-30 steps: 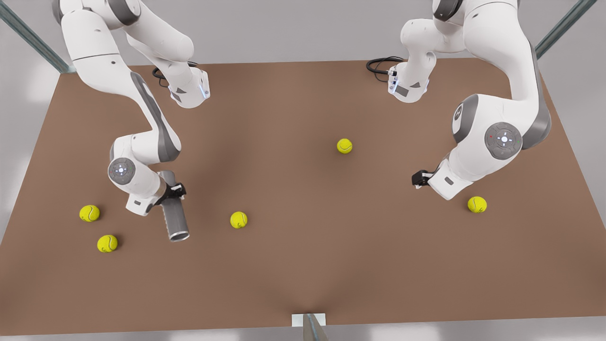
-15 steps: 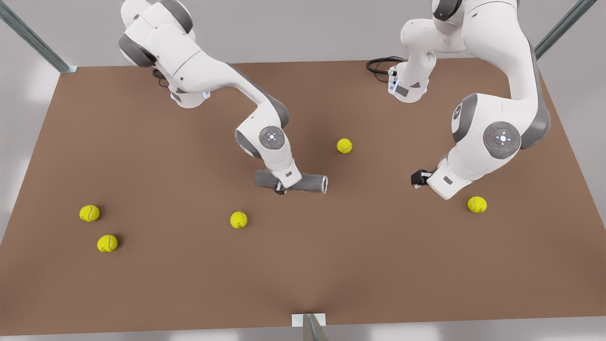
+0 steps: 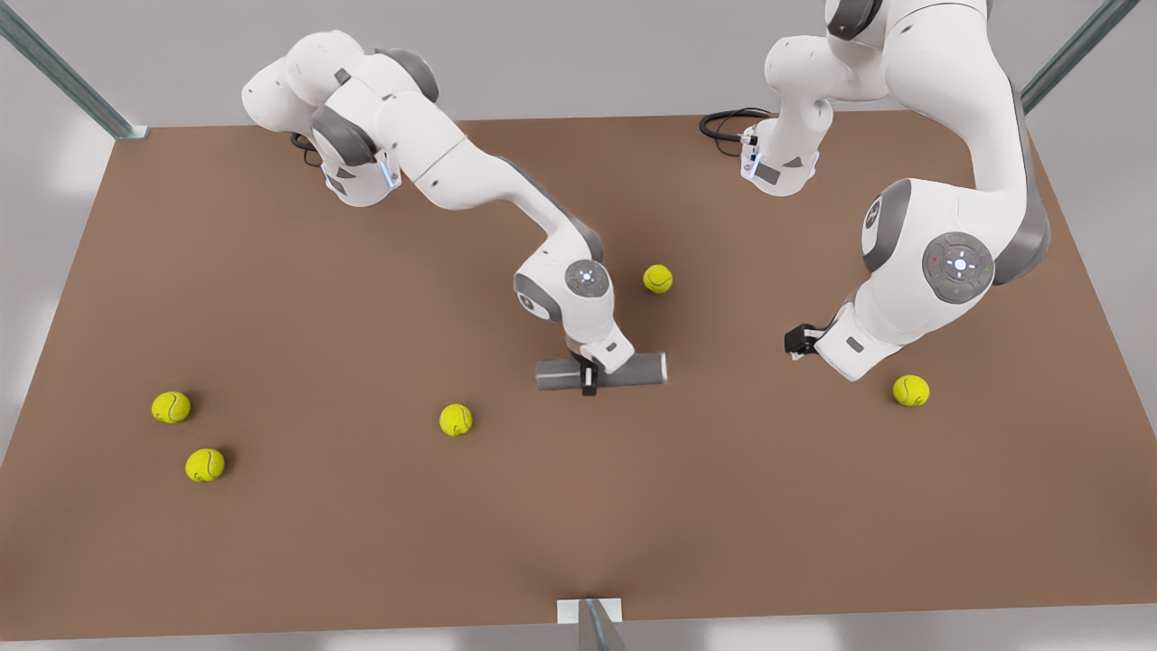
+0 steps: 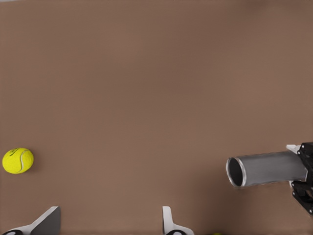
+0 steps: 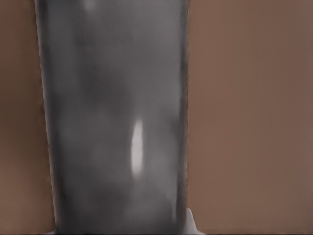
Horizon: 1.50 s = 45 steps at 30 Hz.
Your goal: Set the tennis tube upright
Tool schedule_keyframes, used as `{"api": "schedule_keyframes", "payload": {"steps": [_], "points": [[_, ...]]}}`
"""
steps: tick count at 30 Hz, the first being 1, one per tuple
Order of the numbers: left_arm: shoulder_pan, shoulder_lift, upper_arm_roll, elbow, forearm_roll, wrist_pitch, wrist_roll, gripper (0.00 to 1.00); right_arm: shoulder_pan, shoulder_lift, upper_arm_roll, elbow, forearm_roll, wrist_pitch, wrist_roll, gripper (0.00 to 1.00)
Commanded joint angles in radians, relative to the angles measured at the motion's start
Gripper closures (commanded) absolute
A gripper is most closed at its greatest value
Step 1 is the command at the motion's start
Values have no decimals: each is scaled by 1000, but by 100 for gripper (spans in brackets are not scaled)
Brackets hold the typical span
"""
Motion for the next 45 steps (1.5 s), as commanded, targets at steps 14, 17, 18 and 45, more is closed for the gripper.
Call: {"api": "schedule_keyframes", "payload": {"steps": [14, 17, 18, 45], "points": [[0, -2, 0, 1, 0, -5, -2, 1, -274, -493, 65, -198, 192, -351, 145, 0], [0, -2, 0, 0, 0, -7, 0, 1, -443, -582, 53, -182, 177, -443, 209, 0], [0, -2, 0, 1, 0, -7, -2, 1, -515, -598, 54, -183, 169, -455, 209, 0], [106, 428, -80, -52, -974, 351, 379, 1, -688, -684, -7, -172, 132, -603, 525, 0]]}}
